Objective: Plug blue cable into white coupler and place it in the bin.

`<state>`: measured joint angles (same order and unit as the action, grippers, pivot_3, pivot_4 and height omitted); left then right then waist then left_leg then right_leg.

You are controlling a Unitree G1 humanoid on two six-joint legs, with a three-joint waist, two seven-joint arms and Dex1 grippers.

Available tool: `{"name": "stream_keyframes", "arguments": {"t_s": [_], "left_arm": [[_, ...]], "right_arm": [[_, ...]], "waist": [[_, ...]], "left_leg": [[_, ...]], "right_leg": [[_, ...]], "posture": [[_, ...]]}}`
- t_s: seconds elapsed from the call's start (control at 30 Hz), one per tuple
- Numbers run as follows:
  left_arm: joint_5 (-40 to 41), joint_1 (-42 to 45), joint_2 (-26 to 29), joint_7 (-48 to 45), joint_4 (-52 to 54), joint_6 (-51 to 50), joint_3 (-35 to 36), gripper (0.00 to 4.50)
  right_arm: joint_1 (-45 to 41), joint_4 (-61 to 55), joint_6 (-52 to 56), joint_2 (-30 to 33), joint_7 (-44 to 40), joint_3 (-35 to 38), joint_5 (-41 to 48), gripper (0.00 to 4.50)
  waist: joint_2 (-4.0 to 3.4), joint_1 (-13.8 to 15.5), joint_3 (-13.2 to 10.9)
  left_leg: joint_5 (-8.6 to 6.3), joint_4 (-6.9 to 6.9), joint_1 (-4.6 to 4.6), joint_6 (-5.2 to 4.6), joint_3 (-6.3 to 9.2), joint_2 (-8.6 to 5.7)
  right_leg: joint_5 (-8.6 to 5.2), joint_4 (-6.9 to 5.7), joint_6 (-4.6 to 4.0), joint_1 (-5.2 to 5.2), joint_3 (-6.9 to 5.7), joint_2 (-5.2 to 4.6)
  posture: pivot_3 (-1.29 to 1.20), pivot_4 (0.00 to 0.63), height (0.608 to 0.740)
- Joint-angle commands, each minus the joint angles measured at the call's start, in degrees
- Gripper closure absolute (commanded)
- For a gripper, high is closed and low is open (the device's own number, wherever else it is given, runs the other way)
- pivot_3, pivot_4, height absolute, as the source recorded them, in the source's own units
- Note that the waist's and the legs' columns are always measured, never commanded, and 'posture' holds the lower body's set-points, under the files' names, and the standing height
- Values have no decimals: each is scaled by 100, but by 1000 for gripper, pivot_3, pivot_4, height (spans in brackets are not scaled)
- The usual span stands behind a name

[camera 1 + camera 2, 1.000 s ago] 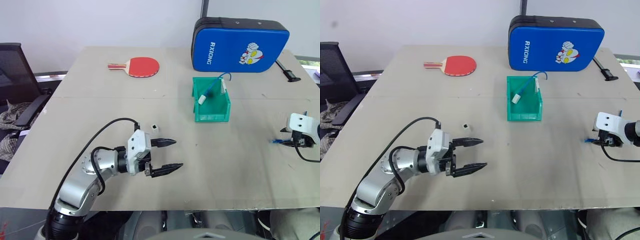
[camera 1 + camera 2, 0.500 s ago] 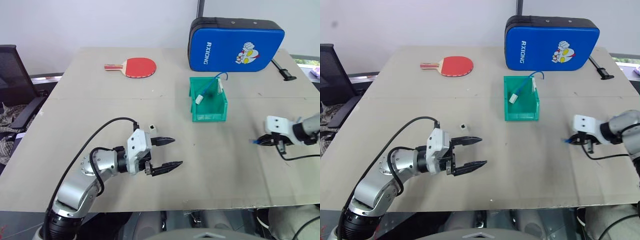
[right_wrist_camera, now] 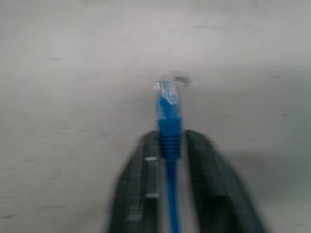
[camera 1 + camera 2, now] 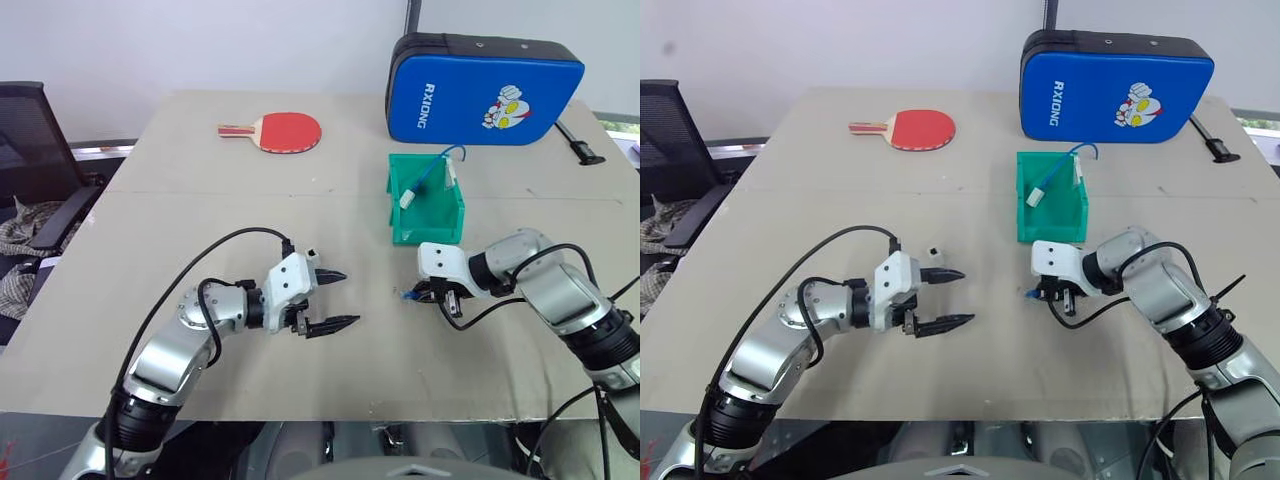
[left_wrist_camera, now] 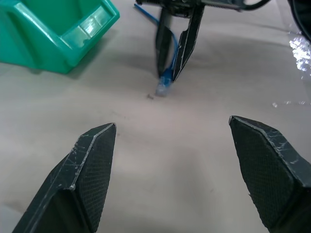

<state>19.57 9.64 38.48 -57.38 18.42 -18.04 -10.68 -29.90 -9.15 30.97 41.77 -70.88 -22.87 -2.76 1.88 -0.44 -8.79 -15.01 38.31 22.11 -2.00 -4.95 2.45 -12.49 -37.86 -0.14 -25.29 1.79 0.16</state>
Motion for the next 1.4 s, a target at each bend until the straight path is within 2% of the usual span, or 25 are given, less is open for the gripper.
{"name": "stream_keyframes", "arguments": {"t_s": [0.03,0.17,0.33,0.43,0.53,0.57,0.6,0.67,0.8,0.83,1.0,1.07,1.13,1.23,1.27,1.3,1.33,1.4], "left_arm": [[-65,204,-172,-121,-205,149,-162,685],[-251,447,-328,-229,-572,270,-373,685],[-424,943,-789,-186,-1053,158,-695,685],[-660,1332,-1081,-204,-1427,185,-956,685],[-945,1676,-1277,-175,-1826,143,-1169,685],[-1082,1808,-1341,-163,-1985,150,-1278,685],[-1205,1908,-1391,-161,-2104,182,-1364,685],[-1376,2085,-1508,-159,-2296,220,-1479,685],[-1549,2415,-1757,-221,-2605,192,-1637,685],[-1575,2475,-1793,-268,-2654,180,-1678,1249],[-1656,2541,-1772,-564,-2705,242,-1802,3506],[-1677,2528,-1727,-681,-2691,264,-1827,4435],[-1682,2527,-1705,-730,-2706,296,-1813,4435],[-1673,2490,-1639,-826,-2680,359,-1790,4500],[-1655,2470,-1621,-851,-2669,372,-1769,4500],[-1631,2450,-1606,-870,-2657,383,-1747,4500],[-1598,2429,-1592,-889,-2645,416,-1717,4500],[-1515,2392,-1587,-930,-2622,547,-1639,4500]], "right_arm": [[885,-601,-393,273,115,1185,750,2062],[2076,-1287,-894,359,387,2489,1373,2062],[4089,-2195,-1364,214,649,4077,1786,2062],[5245,-2672,-1727,-231,959,4820,1825,2062],[5901,-3045,-1952,-559,1256,5089,1803,2062],[6049,-3166,-1961,-643,1347,5116,1799,2062],[6157,-3263,-1956,-687,1415,5116,1792,2062],[6290,-3390,-1975,-721,1566,5087,1731,2062],[6362,-3699,-1727,-768,1967,5039,1692,2062],[6412,-3781,-1659,-763,2035,5036,1687,1998],[6595,-4002,-1395,-713,2216,5049,1703,1998],[6672,-4047,-1024,-684,2205,5140,2012,1998],[6618,-4019,-778,-654,2304,5239,2137,1998],[6434,-4074,-662,-643,2450,5152,2238,1149],[6378,-4084,-640,-662,2516,5089,2246,616],[6355,-4088,-632,-673,2569,5026,2215,266],[6367,-4080,-637,-688,2606,4942,2163,39],[6383,-4071,-672,-728,2714,4779,2045,39]], "waist": [[1,88,0],[-4,114,1],[-3,137,5],[-4,127,6],[-8,106,8],[-8,-24,8],[-10,-22,10],[-11,-19,10],[-10,-16,10],[-10,-16,10],[-10,-18,10],[-8,-9,10],[-9,1,11],[-8,-16,10],[-8,-18,10],[-8,-18,10],[-9,-17,11],[-8,-15,10]], "left_leg": [[0,0,9,0,15,-8],[-3,9,62,-6,42,-21],[-4,13,65,-8,70,-30],[-4,19,59,-8,76,-30],[-4,23,52,-8,80,-29],[-4,23,50,-8,78,-30],[-4,22,40,-8,64,-27],[-4,21,-10,-8,76,-29],[-4,20,-15,-8,76,-29],[-4,20,-14,-8,74,-30],[-5,13,-11,-9,76,-30],[-5,11,-11,-10,79,-29],[-5,11,-13,-10,81,-29],[-5,13,-13,-10,77,-29],[-5,13,-14,-10,77,-29],[-5,13,-15,-10,77,-30],[-5,12,-16,-10,78,-30],[-5,10,-14,-10,84,-29]], "right_leg": [[-5,0,7,0,-5,-8],[5,0,32,-31,-17,-13],[-6,-2,50,-20,-36,-7],[-6,-4,52,-12,-35,8],[-6,-7,52,-6,-37,13],[-6,-8,52,-5,-35,15],[-4,-7,50,13,-30,-2],[-18,-7,28,46,-35,-4],[-18,-4,28,53,-33,-7],[-18,-3,28,53,-31,-8],[-23,0,34,52,-31,-8],[-24,1,33,52,-32,-10],[-24,0,33,54,-33,-15],[-24,0,32,54,-30,-18],[-24,0,32,54,-29,-18],[-24,-1,32,54,-30,-18],[-24,-1,32,54,-31,-17],[-25,-1,32,53,-35,-14]], "posture": [[0,150,729],[0,150,729],[0,150,729],[0,150,729],[0,150,729],[0,150,729],[0,150,729],[0,150,729],[0,150,729],[0,150,729],[0,150,729],[0,150,729],[0,150,729],[0,150,729],[0,150,729],[0,150,729],[0,150,729],[0,150,729]]}}
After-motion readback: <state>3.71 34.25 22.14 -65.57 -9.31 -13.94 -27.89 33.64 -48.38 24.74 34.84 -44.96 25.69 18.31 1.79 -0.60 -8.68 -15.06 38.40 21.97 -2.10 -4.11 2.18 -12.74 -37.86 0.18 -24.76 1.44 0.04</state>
